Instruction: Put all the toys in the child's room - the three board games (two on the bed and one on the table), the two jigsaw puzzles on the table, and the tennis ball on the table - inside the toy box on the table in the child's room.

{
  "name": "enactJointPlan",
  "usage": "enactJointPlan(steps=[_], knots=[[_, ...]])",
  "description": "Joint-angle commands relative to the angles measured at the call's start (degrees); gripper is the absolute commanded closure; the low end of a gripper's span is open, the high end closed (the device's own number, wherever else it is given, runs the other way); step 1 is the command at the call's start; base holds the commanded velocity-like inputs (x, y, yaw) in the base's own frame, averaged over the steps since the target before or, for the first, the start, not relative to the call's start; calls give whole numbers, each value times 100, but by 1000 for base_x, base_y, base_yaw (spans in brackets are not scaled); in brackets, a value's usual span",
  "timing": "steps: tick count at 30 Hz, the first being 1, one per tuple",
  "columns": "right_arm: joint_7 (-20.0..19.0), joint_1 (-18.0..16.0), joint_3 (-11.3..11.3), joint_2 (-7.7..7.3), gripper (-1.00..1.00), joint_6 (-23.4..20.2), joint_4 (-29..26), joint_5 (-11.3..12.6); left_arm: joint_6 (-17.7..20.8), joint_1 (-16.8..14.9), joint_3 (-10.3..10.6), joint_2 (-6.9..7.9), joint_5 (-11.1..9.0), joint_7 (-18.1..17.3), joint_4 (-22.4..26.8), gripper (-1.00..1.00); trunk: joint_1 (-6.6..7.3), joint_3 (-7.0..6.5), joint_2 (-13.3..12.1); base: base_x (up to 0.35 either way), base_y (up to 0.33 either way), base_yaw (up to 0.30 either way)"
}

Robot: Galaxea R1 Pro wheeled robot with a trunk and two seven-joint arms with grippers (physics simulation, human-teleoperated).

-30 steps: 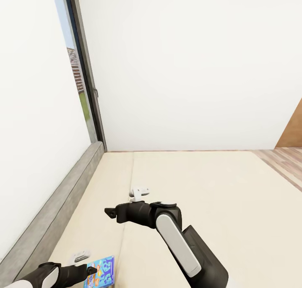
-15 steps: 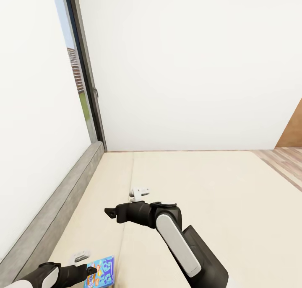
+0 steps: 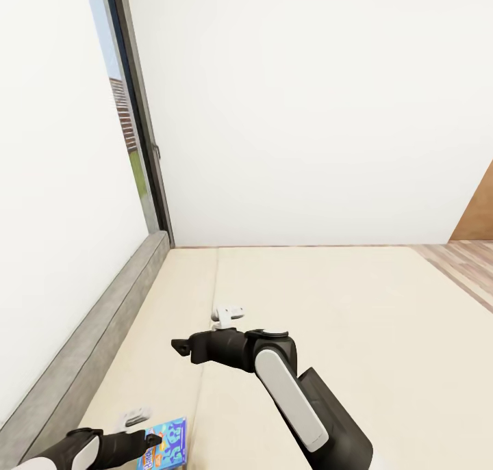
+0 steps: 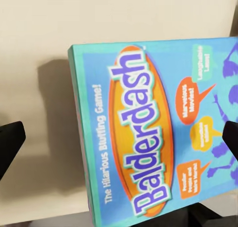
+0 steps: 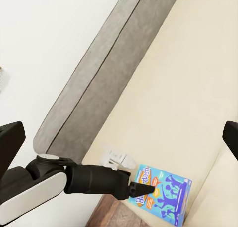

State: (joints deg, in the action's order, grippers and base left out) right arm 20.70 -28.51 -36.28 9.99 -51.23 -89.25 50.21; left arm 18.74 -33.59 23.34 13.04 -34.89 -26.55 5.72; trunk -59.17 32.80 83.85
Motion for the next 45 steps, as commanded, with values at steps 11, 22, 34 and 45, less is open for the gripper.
enactJointPlan(steps=[11,22,34,45], knots=[[57,-5,-2,1,-100,-11,-5,59,51,1,39,-3,-61,-8,9,-100,0,6,3,0,0,0],[57,-5,-5,1,-100,-14,-5,59,51,2,39,-3,-60,-1,9,-100,0,6,3,47,-83,0],[57,-5,-7,1,-100,-17,-5,59,51,2,39,-11,-61,1,9,-100,0,6,3,6,-39,0],[57,-5,-11,1,-100,-12,-5,59,51,2,39,-12,-62,1,9,-100,0,6,3,0,-27,0]])
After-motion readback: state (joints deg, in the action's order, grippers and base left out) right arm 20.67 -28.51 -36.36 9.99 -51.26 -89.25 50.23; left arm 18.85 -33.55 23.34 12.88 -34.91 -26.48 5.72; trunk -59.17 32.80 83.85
